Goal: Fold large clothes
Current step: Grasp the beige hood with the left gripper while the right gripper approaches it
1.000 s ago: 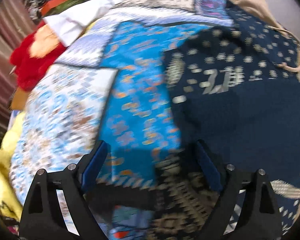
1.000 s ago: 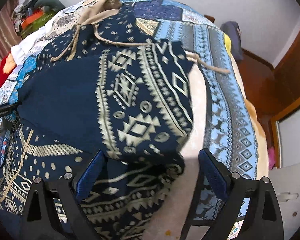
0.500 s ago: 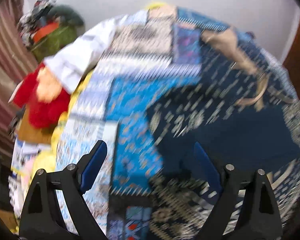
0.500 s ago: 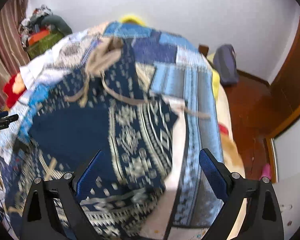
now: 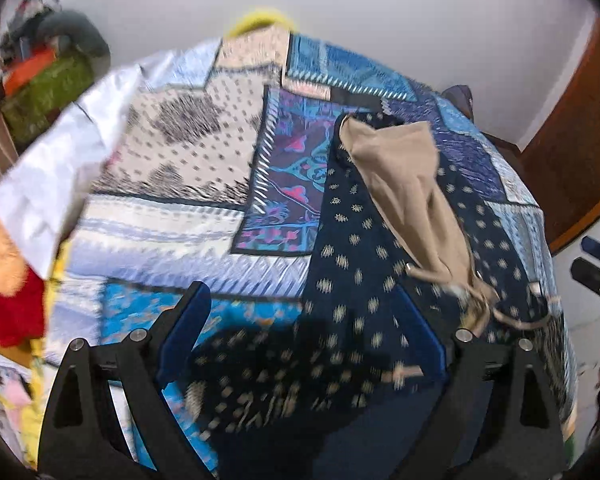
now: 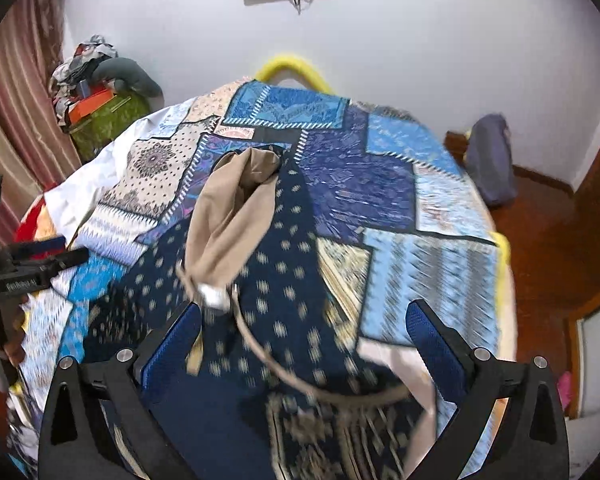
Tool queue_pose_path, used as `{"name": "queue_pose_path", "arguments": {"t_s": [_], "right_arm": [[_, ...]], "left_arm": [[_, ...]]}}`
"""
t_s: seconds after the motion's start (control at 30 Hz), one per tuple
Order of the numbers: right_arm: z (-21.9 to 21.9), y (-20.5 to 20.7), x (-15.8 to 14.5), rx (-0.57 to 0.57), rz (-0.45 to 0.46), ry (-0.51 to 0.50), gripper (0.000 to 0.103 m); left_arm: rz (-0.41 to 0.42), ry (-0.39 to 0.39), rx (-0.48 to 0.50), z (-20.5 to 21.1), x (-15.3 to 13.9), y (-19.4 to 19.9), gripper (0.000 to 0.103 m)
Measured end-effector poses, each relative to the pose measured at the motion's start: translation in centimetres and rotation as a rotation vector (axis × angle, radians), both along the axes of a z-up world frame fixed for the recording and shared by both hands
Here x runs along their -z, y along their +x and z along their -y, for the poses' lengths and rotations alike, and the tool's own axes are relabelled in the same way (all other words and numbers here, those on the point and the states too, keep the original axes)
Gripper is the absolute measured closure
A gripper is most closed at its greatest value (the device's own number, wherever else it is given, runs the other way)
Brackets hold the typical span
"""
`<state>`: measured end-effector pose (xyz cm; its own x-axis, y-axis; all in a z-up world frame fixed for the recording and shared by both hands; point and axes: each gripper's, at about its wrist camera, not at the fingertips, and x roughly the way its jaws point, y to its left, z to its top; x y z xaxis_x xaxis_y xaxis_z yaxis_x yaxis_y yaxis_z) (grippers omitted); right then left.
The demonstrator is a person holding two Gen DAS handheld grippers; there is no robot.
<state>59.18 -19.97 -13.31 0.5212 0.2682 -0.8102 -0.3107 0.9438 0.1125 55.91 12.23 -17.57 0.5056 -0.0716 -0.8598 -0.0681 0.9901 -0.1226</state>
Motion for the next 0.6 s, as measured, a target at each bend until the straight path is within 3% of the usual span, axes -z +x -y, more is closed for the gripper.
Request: {"name": "queue_pose_path", "arguments": {"t_s": [0.2,0.27,0.3,0.4,0.43,0.47,0.53,0.6], "right_arm": [[-2.5,7.5,5.5,0.042,-0.113,0.036,0.001],[-3.1,9.6,7.7,0.058,-0.154,0.040,0.002],[-3.3,10.3,8.6,0.067,-0.170,0.041,0.006],[-3.6,12.1,10.8,0.089,-0.212,0.073,0.031],[-3.6,12.6,11.3,0.105,-0.224,0.103,0.034],[-3.6,12.7,11.4,0.116,-0.219,0.122,0.037],[-4.0,12.7,11.3,0.104,-0.212,0.167,0.067],[-4.7,12.5,11.0,0.078,-0.240,0.197,0.081]], "left_arm": [[-0.088,-0.121,-0.049,-0.2,5.3,5.3,0.011],[-0.103,-0.159,-0.065,-0.1,6.6,6.2,0.016],[-0.109,-0.177,-0.071,-0.1,7.3,6.6,0.024],[-0.092,-0.185,-0.088,0.4,8.1,6.9,0.029],[-0.077,-0.190,-0.082,0.7,8.0,6.9,0.033],[-0.075,-0.210,-0.071,1.0,8.0,7.0,0.049],[-0.088,-0.265,-0.053,1.7,7.7,7.1,0.084],[-0.104,-0.240,-0.031,2.7,6.9,7.0,0.095]]}}
